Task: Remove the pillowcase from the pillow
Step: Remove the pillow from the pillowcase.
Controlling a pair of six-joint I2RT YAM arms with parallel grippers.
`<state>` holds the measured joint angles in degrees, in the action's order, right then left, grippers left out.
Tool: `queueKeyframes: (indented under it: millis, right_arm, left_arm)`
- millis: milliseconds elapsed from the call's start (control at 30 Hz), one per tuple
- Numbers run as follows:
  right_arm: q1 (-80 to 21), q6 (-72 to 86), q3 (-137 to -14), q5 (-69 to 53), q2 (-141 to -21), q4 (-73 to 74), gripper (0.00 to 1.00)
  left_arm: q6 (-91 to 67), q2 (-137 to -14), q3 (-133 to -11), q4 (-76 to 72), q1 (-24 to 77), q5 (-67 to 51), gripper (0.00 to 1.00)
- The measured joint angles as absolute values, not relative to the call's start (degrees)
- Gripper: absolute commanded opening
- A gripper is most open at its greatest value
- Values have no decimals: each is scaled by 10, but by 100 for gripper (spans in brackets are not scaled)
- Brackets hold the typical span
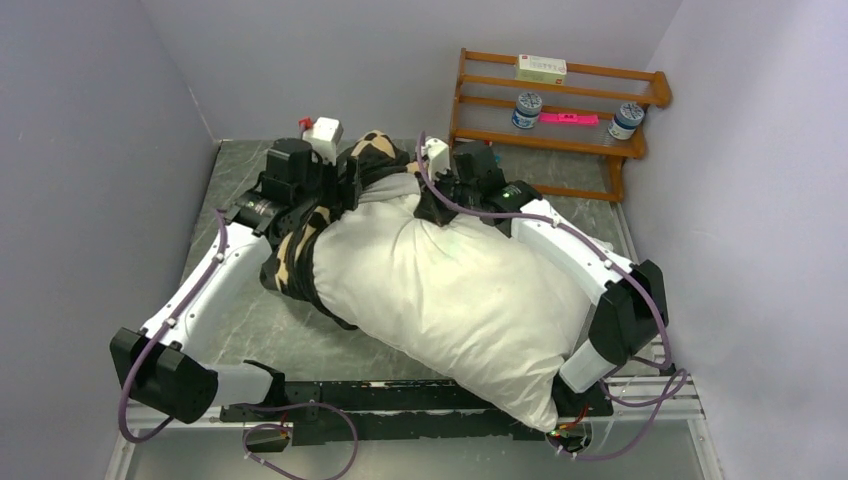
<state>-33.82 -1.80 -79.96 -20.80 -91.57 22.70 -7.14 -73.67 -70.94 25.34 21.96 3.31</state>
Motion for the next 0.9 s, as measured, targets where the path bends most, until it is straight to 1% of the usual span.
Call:
queueKeyframes:
  millis: [100, 267, 500, 600, 633, 733, 767, 900]
  right_arm:
    - [-366, -28, -799, -190, -901, 230, 0]
    - [-396, -38, -777, -167, -871, 219, 0]
    - [-416, -43, -740, -139, -837, 191, 0]
    - [-423, -45, -726, -130, -824, 181, 0]
    - [-424, -46, -721, -125, -821, 179, 0]
    - [-425, -49, -713, -115, -817, 174, 0]
    - [-425, -49, -712, -112, -816, 173, 0]
    - [-432, -50, -702, -102, -808, 163, 0]
  left_arm:
    - [-67, -742, -763, 261, 220, -18, 96]
    - [-60, -778, -830, 274, 221, -95, 96]
    - [-53, -853, -855, 306, 225, -149, 96]
    - [-47, -883, -868, 324, 237, -151, 93]
    - [-43, -892, -875, 328, 242, -151, 90]
    - [-37, -908, -895, 338, 251, -139, 76]
    - [-34, -912, -900, 342, 255, -125, 69]
    - [-29, -920, -909, 354, 267, -58, 32]
